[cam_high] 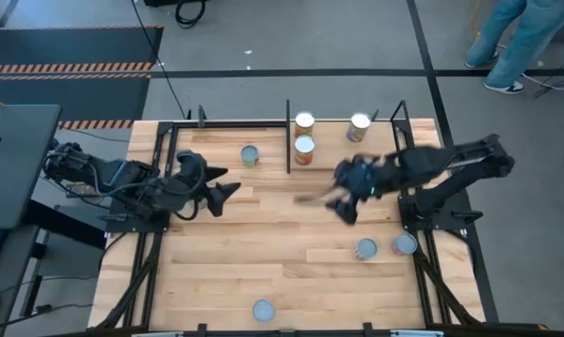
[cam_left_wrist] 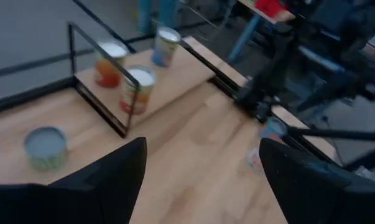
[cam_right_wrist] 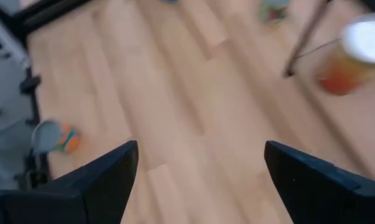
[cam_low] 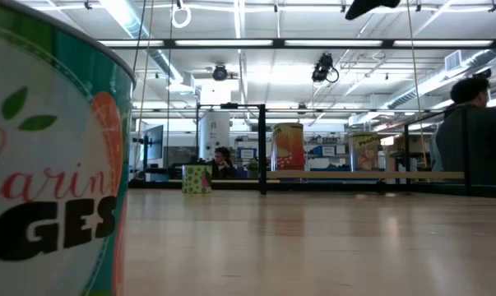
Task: Pick and place cans onto a shelf
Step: Put the big blue can on the shelf aligned with the other big blue can
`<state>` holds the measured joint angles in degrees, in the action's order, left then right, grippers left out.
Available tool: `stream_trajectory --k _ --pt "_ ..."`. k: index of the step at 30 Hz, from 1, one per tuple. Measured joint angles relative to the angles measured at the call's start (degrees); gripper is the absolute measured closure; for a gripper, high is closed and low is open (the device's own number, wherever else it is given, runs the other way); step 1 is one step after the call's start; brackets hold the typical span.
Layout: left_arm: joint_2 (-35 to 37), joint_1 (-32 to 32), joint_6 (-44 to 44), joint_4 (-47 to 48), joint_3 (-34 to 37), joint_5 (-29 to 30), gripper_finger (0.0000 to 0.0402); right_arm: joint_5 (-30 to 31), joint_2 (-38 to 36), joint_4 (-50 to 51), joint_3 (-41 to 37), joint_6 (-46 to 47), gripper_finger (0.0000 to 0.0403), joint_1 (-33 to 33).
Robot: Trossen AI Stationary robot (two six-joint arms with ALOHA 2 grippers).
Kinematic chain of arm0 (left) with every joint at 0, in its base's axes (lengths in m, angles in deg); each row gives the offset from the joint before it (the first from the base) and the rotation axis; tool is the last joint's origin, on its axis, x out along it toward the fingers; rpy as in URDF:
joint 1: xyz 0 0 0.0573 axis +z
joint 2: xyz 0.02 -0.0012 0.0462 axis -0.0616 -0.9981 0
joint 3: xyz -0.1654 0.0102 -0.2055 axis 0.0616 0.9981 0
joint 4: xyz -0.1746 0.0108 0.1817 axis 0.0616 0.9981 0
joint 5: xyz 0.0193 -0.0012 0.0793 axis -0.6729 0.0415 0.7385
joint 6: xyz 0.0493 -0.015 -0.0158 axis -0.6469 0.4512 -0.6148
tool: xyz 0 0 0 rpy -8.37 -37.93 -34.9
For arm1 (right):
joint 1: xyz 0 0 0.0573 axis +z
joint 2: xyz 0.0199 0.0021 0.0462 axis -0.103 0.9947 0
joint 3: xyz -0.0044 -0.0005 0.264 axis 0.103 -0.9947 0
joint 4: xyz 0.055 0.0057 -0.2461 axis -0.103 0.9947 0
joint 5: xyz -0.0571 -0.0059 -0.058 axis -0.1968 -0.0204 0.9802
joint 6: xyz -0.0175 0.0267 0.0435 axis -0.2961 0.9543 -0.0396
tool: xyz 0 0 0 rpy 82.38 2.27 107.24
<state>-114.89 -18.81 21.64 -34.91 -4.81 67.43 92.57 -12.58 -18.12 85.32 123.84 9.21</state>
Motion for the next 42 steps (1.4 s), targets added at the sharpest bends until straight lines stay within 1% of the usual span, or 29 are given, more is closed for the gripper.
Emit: stream_trajectory --k 3,5,6,9,11,15,17,19,23,29,32,36,42 --pt "0.00 -0.91 0.31 1.82 -0.02 -5.06 0.0083 -0.25 3.37 -2.75 0.00 0.24 0.0047 3.92" --pt "-0.02 -2.29 0.07 5.32 -0.02 -8.27 0.0083 -0.80 5.28 -4.33 0.00 -0.28 0.0047 5.92" --pt "-0.02 -3.14 1.74 7.22 -0.02 -8.85 0.0083 -1.27 6.13 -4.53 0.00 -0.41 0.0047 6.71" --pt "-0.02 -5.58 10.17 15.46 -0.02 -9.51 0.0083 -3.42 8.13 -4.31 0.00 -0.05 0.0047 9.10" --pt "-0.33 -5.67 18.42 22.78 0.03 -11.59 0.0083 -4.53 9.04 -4.41 0.00 0.58 0.0047 11.27" --pt "-2.28 -2.04 32.59 35.04 3.48 -17.69 0.0083 -3.56 10.32 -4.47 0.00 1.91 0.0047 16.20" --pt "-2.83 0.01 38.21 38.83 6.35 -18.44 0.0083 -2.25 10.65 -4.35 0.00 3.38 0.0047 18.02" --pt "-3.05 2.60 39.86 38.88 9.90 -18.91 0.0083 -1.03 10.69 -4.31 0.00 4.00 0.0047 19.33" --pt "-3.08 9.19 40.28 34.84 17.20 -18.26 0.0083 1.57 10.32 -3.96 0.00 5.13 0.0047 19.82" --pt "-3.02 17.86 40.66 31.49 26.08 -17.98 0.0083 1.30 9.55 -3.83 0.00 6.45 0.0047 17.45" --pt "-2.97 20.07 39.58 28.38 28.42 -17.98 0.0083 0.94 9.43 -3.84 0.00 6.43 0.0047 15.97" --pt "-2.86 21.68 38.55 24.60 29.68 -17.70 0.0083 0.80 9.42 -3.85 0.00 6.10 0.0047 13.54" --pt "-2.08 22.20 38.79 24.81 29.92 -16.45 0.0083 0.67 9.42 -3.93 0.00 5.40 0.0047 10.64"
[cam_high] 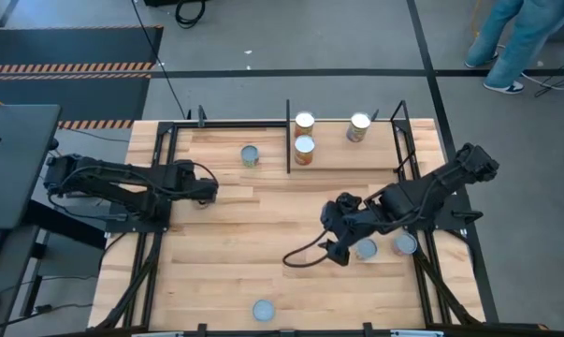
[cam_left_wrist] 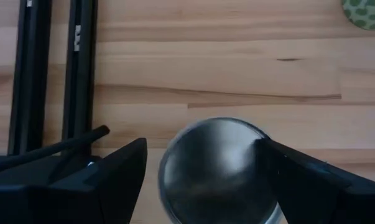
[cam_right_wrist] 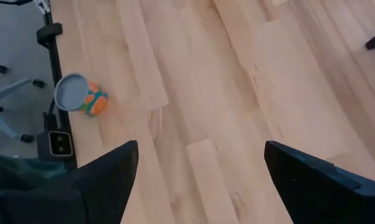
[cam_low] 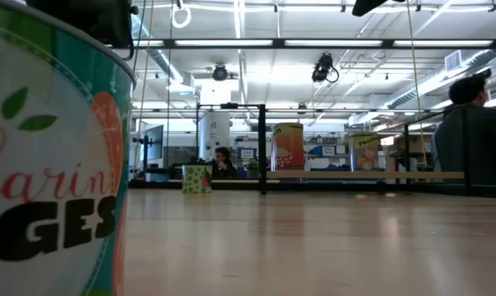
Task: Pick and place cans onto a shelf
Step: Put the big blue can on the shelf aligned with the other big blue can
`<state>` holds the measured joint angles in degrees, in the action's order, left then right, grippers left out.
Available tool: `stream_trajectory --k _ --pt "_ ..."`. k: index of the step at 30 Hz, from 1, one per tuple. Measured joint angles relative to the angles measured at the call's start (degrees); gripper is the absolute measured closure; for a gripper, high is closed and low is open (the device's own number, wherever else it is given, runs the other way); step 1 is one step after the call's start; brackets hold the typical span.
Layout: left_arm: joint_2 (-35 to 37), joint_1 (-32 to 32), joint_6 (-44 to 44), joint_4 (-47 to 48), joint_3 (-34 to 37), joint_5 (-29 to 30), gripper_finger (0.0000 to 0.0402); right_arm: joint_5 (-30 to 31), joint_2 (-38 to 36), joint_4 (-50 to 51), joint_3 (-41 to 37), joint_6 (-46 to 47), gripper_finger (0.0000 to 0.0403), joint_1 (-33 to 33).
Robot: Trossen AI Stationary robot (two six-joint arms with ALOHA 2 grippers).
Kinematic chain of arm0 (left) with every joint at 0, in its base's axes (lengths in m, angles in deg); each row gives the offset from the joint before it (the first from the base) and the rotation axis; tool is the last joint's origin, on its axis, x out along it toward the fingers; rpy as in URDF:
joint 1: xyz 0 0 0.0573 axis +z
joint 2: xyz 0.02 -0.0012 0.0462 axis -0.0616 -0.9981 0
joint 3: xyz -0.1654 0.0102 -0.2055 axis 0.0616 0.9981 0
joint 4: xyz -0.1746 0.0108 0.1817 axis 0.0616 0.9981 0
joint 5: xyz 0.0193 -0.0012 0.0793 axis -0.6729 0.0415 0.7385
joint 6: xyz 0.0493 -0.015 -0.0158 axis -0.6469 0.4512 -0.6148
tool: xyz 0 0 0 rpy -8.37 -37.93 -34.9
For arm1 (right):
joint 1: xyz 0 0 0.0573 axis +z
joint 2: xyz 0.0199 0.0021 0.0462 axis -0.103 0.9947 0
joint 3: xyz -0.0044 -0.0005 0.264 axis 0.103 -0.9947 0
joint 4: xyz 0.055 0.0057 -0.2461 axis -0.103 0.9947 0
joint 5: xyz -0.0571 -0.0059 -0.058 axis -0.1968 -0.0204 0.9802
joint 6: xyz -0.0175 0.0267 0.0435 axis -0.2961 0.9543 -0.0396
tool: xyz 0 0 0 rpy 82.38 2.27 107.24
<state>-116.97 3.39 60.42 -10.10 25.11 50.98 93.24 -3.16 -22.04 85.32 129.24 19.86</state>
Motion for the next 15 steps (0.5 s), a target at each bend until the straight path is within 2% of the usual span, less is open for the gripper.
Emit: stream_trajectory --k 11,15 --pt "0.02 0.04 1.99 4.07 0.37 0.23 0.0086 -0.33 0.00 -0.38 0.00 -1.85 0.0047 -2.40" --pt "0.06 0.04 4.41 7.84 0.39 -1.46 0.0124 -0.33 0.00 -0.50 0.00 -1.85 0.0047 -2.40"
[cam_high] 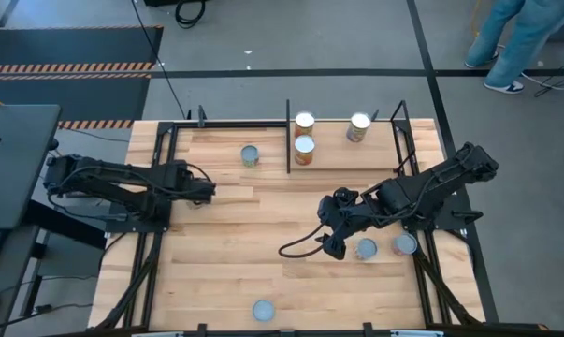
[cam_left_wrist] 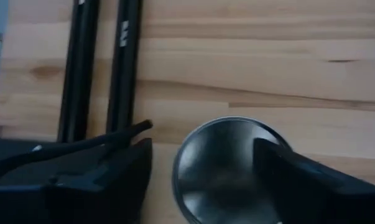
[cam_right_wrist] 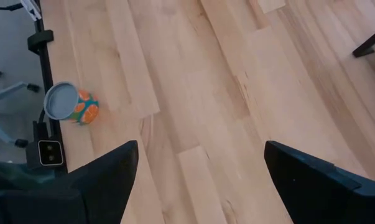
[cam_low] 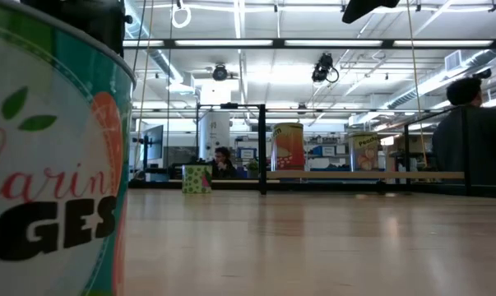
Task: Pick and place cans onto a shelf
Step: Put the big blue can on the shelf aligned with the other big blue can
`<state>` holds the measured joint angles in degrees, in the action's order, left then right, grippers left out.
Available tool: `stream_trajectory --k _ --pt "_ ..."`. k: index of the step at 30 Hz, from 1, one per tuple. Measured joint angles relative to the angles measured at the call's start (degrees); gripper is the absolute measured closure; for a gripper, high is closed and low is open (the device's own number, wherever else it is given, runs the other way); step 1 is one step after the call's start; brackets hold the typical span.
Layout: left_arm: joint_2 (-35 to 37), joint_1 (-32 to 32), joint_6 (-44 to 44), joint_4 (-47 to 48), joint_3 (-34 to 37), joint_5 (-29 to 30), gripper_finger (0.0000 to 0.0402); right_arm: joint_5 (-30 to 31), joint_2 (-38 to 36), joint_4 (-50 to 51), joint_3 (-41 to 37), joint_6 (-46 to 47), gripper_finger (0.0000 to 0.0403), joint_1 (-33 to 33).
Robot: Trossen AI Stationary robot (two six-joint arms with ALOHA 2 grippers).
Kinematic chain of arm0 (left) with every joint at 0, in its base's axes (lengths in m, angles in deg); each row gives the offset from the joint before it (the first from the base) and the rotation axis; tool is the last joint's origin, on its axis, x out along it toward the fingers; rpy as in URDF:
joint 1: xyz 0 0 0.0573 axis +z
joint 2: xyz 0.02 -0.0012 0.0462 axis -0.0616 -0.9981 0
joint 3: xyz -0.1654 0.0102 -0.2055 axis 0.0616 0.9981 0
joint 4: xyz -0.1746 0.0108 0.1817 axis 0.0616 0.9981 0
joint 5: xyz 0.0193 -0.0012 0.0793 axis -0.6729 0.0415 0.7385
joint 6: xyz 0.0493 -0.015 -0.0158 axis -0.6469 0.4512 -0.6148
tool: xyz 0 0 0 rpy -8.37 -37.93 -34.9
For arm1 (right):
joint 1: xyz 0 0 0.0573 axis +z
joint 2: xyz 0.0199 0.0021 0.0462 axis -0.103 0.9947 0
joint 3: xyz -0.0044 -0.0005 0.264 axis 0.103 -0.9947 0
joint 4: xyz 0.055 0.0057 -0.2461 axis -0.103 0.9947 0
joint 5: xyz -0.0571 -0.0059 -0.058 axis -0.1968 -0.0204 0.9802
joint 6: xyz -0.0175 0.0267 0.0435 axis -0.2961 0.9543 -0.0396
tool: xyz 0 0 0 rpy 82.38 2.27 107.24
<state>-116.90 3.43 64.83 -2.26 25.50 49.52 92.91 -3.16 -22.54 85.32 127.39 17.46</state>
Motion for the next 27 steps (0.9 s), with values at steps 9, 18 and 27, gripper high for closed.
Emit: stream_trajectory --k 9,18,27 --pt "0.04 -0.11 -1.61 -7.40 -0.01 -0.75 0.0286 0.00 0.00 -0.04 0.00 0.00 0.0047 0.00" --pt "-0.07 -0.13 -10.28 -23.54 0.09 -1.48 0.0344 0.00 0.00 -0.04 0.00 -0.08 0.0047 -0.54" --pt "-0.24 -0.15 -12.10 -21.88 0.09 -1.09 0.0305 -0.68 0.00 -0.02 0.00 -0.51 0.0047 -1.36"
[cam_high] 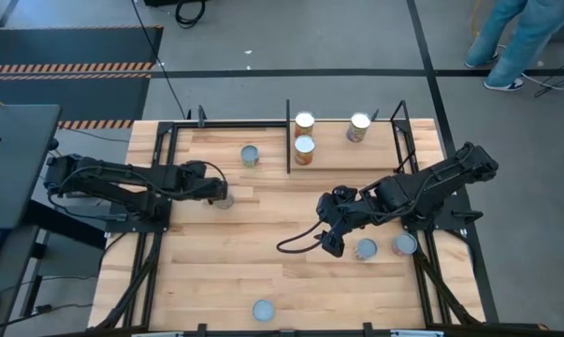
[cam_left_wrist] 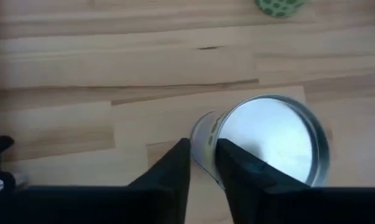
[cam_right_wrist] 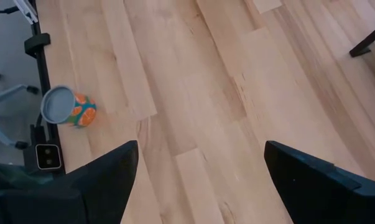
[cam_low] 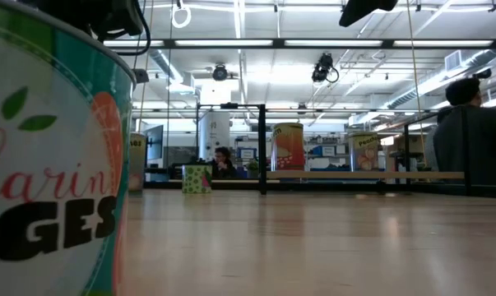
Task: Pick and place cans onto a shelf
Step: Put the big blue can on the shelf aligned with the other big blue can
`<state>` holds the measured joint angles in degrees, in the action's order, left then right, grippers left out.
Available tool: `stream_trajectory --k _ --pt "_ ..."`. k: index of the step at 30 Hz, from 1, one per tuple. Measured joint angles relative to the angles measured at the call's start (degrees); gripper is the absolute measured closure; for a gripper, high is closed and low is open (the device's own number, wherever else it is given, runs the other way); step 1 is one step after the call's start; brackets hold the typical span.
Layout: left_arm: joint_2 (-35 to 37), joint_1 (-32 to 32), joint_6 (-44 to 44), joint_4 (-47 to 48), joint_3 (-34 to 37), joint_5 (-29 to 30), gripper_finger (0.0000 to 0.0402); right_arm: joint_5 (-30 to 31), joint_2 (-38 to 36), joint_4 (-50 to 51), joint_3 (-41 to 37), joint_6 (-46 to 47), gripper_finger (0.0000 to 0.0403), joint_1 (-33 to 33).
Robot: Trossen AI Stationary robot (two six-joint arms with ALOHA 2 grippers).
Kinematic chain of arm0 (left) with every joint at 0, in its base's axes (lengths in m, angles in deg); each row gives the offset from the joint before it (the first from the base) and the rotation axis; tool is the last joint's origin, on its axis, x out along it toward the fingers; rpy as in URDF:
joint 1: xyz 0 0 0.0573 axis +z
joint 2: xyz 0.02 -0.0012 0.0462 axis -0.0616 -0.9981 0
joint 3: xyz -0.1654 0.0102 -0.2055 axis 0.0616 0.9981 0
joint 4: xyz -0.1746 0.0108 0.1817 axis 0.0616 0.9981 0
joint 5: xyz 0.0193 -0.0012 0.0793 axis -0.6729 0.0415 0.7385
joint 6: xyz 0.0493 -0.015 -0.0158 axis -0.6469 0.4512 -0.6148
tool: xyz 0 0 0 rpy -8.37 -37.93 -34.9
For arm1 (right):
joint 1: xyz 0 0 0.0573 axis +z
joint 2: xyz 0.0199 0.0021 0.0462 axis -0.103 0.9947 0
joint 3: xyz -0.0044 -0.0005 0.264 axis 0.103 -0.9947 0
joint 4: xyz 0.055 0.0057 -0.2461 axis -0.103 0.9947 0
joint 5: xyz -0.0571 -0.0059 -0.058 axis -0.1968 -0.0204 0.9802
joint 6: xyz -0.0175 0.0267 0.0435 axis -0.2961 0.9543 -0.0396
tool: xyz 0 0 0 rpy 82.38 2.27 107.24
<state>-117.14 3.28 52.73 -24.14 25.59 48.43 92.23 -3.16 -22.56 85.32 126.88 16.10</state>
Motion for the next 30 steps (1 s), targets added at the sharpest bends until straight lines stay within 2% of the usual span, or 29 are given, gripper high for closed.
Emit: stream_trajectory --k 5,9,14,22,25,30 --pt "-1.19 -0.30 -5.06 -2.28 0.00 1.66 0.0249 0.00 0.00 0.00 -0.01 -0.67 0.0047 -0.68" --pt "-3.34 -0.39 -5.47 -5.12 -0.13 1.75 0.0236 0.00 0.00 0.00 0.00 -1.70 0.0047 -1.69" --pt "-5.85 -0.91 -4.94 -7.35 -0.37 1.89 0.0274 -0.57 -0.02 0.79 -0.02 -2.80 0.0047 -2.79" --pt "-6.37 -3.23 -6.35 -12.18 -0.13 4.01 0.0389 -0.97 -2.67 4.77 -0.01 -2.01 0.0047 -2.57" --pt "-7.08 -3.24 -8.90 -14.89 -0.15 4.76 0.0393 -0.98 -5.12 6.14 -0.02 -1.64 0.0047 -2.44" --pt "-7.45 -3.32 -14.08 -19.20 -3.21 1.40 0.0399 1.35 -10.31 7.28 0.00 -1.00 0.0047 -2.46"
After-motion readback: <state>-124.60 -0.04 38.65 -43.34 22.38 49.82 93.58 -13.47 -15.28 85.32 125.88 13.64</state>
